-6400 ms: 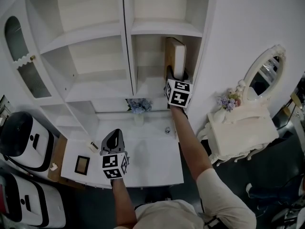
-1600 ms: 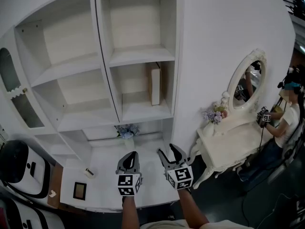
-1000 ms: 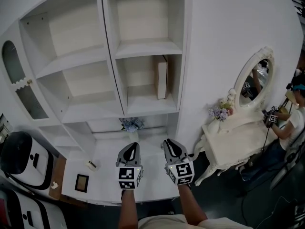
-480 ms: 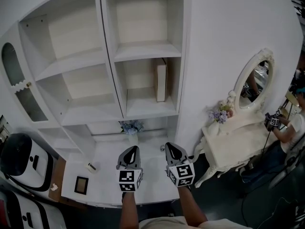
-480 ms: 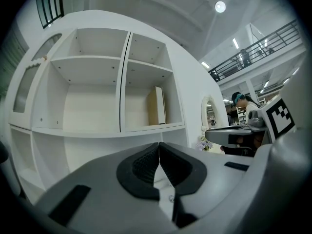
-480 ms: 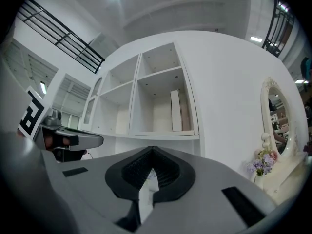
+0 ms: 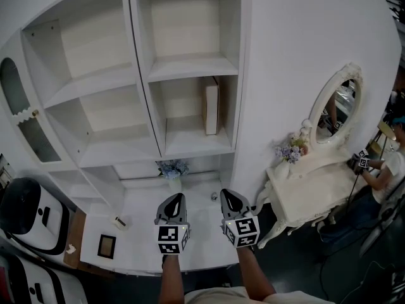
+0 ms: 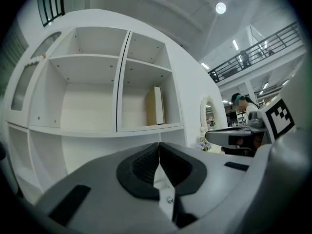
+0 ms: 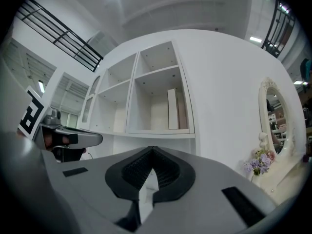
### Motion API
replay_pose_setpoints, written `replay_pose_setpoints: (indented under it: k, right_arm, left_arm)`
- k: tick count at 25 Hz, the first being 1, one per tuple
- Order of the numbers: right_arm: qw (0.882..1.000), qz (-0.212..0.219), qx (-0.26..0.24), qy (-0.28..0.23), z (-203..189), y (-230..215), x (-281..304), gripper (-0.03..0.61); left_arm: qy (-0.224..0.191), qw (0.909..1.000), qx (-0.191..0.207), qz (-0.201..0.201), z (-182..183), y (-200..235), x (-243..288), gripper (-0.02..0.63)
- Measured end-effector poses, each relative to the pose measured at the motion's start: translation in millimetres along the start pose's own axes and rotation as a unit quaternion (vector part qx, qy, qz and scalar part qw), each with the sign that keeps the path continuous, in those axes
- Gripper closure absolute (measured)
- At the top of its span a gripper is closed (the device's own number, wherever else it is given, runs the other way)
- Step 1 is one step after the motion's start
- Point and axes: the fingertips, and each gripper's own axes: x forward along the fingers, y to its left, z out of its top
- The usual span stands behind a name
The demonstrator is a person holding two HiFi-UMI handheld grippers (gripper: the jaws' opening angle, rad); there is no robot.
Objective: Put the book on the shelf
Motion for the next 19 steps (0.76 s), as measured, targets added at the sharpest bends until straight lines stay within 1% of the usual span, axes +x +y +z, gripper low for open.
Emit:
replay_pose_setpoints:
  k: [13,19]
  right_arm:
    - [1.000,0.004,-0.005,0.012,-7,2,3,0.552]
    - [1.000,0.009,-0.026,0.003,-5,7,2,0.552]
  left_arm:
    - [0.011,0.9999,-0.005,-0.003,-10,2,3,0.597]
    - [0.010,0.9999,-0.006,-0.001,-12,4,-3,0.597]
